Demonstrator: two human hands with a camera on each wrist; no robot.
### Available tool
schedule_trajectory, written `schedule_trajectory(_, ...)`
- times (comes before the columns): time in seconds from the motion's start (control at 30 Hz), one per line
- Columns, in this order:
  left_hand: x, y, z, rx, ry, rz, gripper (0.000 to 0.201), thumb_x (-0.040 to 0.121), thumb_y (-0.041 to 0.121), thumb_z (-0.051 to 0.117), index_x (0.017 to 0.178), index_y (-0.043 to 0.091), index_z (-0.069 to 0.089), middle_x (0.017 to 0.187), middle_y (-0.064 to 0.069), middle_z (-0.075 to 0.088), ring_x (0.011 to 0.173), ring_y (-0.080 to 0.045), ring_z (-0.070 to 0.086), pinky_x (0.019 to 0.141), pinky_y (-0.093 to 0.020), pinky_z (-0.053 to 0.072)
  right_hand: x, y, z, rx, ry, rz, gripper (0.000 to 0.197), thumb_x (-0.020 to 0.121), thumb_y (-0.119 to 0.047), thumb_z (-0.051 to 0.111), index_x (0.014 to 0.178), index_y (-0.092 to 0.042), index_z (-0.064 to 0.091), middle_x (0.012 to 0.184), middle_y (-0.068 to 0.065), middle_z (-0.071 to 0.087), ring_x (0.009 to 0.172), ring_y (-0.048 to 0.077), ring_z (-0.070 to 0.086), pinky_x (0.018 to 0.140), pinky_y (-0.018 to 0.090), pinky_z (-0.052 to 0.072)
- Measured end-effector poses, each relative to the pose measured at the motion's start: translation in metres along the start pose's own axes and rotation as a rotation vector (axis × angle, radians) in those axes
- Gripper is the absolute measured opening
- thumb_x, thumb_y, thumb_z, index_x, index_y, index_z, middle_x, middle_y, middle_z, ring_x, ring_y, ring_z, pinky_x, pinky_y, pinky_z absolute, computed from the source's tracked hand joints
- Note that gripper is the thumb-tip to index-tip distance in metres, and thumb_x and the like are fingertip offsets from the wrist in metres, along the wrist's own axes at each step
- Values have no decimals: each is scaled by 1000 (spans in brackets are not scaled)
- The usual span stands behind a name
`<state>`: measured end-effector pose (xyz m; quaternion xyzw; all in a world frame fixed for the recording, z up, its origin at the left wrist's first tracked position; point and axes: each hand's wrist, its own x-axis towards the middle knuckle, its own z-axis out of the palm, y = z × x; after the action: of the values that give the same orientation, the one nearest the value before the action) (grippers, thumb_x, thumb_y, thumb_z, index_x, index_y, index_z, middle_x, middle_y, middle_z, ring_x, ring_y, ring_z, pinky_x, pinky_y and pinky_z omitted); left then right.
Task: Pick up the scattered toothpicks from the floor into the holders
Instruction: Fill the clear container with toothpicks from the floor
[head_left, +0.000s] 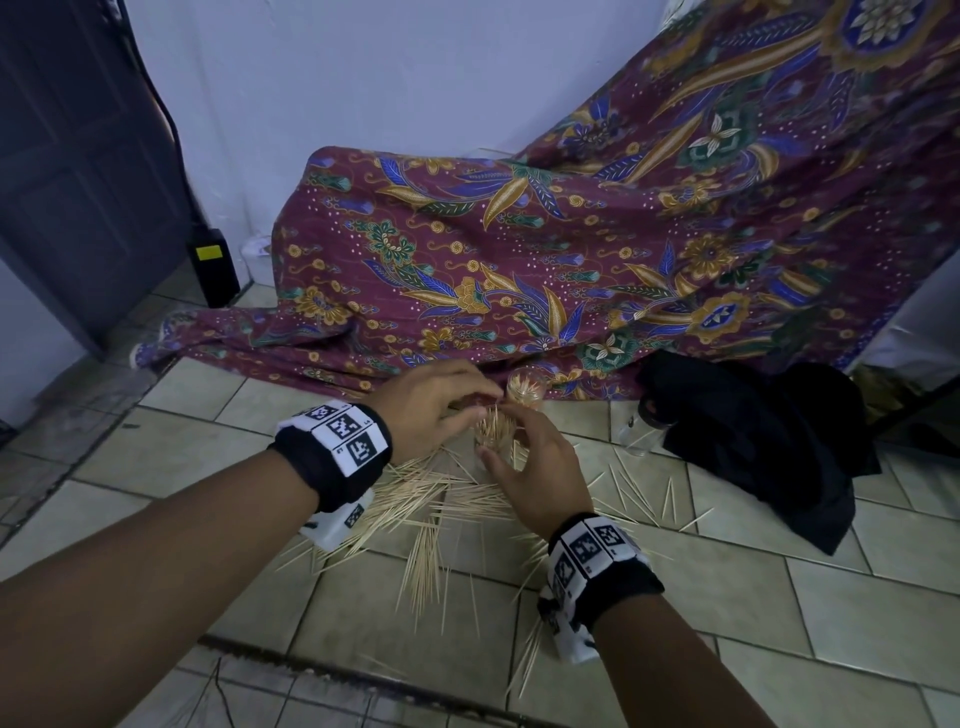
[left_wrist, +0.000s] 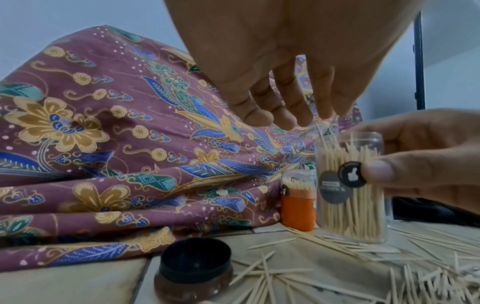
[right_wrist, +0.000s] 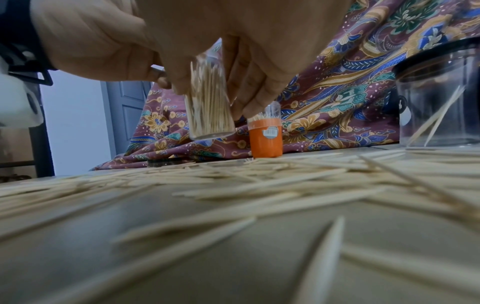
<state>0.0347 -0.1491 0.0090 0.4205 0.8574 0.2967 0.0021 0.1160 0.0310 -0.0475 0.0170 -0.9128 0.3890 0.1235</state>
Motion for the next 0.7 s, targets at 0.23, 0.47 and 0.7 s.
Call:
schedule_trajectory(0.23,-17,-4,8,302,-286,7,57,90,55,22,143,42,38,159,13,16,142,-17,24,114,-53,22,-1,1,1,-12,16,-17,57,87,-36,70,136,-14,50,135,1,57,120,15,55,100,26,43)
schedule_trajectory(0.47,-18,-10,4,307,-236,-47,55,96,49,36,149,43,24,160,15,7,145,-16,17,115,-51,19,-1,0,1,-18,13,-21,55,86,-32,72,135,-18,50,134,0,57,116,15,57,98,30,47)
schedule_trajectory(0.7,-22,-9,1,296,-230,-43,57,93,51,32,149,46,21,160,11,9,146,-17,16,116,-44,13,-1,1,1,-2,12,-20,55,86,-31,72,135,-18,51,134,1,57,115,17,58,97,37,49)
